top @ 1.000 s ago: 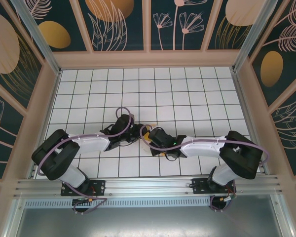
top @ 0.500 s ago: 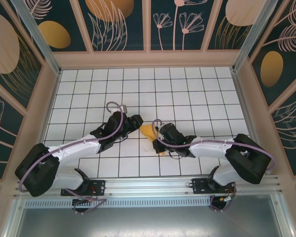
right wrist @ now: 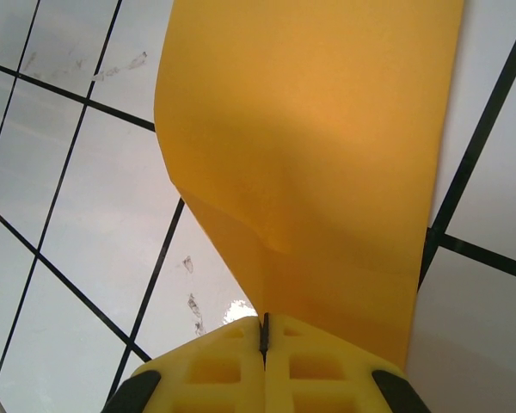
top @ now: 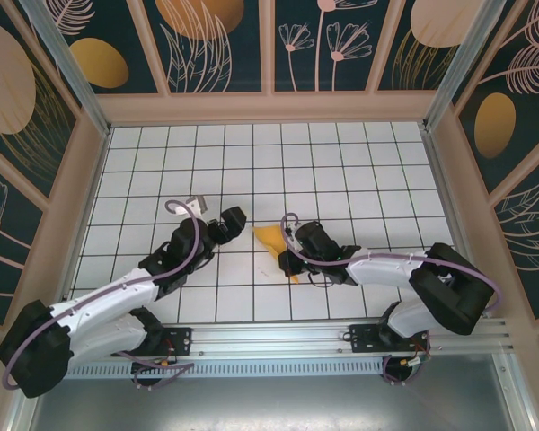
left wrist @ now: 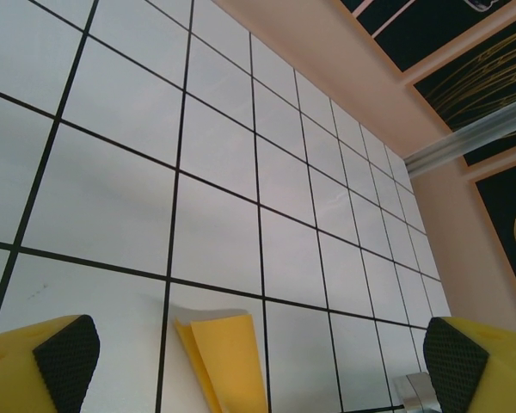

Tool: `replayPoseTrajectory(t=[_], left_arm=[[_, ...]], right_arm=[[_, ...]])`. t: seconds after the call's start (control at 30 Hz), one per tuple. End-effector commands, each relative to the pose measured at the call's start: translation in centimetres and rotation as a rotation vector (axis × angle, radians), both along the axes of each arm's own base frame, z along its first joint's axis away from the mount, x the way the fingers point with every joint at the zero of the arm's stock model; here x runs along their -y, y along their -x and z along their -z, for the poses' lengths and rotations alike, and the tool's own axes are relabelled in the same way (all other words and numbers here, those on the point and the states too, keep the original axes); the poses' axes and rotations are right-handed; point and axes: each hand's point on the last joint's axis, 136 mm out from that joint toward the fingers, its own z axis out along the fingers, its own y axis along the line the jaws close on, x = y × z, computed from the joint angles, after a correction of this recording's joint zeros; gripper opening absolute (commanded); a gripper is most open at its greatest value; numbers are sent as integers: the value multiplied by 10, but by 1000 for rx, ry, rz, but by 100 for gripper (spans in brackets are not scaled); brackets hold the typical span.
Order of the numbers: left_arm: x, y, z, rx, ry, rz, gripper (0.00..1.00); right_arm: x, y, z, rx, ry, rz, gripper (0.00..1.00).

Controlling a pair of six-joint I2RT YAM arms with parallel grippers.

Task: Fold a paper plane with a square sheet of paper (pick it up from the middle)
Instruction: Fold the wing for the fifth time at the center of the table.

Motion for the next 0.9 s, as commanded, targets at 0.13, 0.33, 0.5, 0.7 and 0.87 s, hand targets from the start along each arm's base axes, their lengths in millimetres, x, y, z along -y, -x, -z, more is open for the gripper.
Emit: replayPoseTrajectory(t=[0.13, 0.33, 0.5, 0.7, 0.87], left_arm=[[7, 14, -21, 140, 171, 80, 99], [48, 15, 0, 27, 79, 266, 95], [79, 17, 27, -79, 81, 388, 83], [86, 18, 42, -132, 116, 401, 76], [92, 21, 56, -188, 107, 429, 62]], right_arm=[[-4, 2, 3, -60, -75, -21, 0], [-6, 2, -2, -110, -158, -35, 0], [-3, -1, -1, -153, -204, -33, 0], [-1, -4, 0, -179, -223, -23, 0], [6, -9, 4, -214, -240, 1, 0]])
